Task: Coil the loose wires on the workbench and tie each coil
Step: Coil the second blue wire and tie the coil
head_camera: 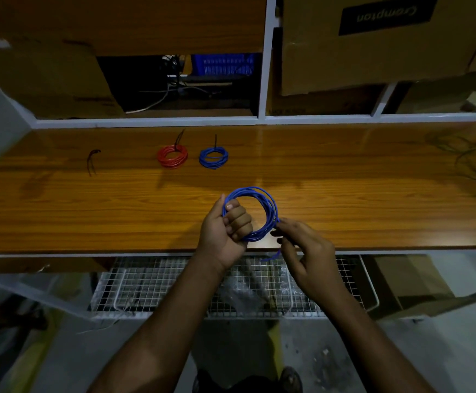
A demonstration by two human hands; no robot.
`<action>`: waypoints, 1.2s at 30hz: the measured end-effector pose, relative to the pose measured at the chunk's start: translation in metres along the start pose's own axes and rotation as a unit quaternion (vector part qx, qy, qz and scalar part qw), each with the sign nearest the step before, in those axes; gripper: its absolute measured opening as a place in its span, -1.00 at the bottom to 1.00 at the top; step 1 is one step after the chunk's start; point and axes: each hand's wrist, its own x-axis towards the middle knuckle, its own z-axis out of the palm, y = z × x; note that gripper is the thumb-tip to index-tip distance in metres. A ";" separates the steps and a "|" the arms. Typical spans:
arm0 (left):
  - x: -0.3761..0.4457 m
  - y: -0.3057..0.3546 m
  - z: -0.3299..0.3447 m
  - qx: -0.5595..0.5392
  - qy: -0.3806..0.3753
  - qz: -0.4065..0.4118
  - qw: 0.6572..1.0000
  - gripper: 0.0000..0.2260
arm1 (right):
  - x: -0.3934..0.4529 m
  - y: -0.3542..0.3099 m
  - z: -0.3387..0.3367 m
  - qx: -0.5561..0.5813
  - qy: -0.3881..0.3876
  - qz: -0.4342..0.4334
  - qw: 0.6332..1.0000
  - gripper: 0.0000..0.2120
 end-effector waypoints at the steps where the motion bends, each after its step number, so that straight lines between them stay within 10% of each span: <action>1: 0.000 0.000 0.002 -0.003 -0.005 0.002 1.000 -0.66 | -0.001 0.000 -0.002 -0.007 0.000 -0.006 1.000 -0.70; 11: -0.004 -0.004 0.017 -0.018 -0.026 0.008 0.999 -0.56 | -0.006 0.006 -0.010 -0.170 0.011 -0.092 0.981 -0.40; 21: -0.004 -0.016 0.027 -0.031 -0.005 0.014 0.999 -0.57 | -0.004 0.000 -0.015 -0.153 0.047 -0.155 0.975 -0.77; 36: -0.006 -0.023 0.040 -0.037 0.007 0.040 0.998 -0.53 | 0.013 -0.002 -0.012 -0.218 0.083 -0.255 0.939 -0.80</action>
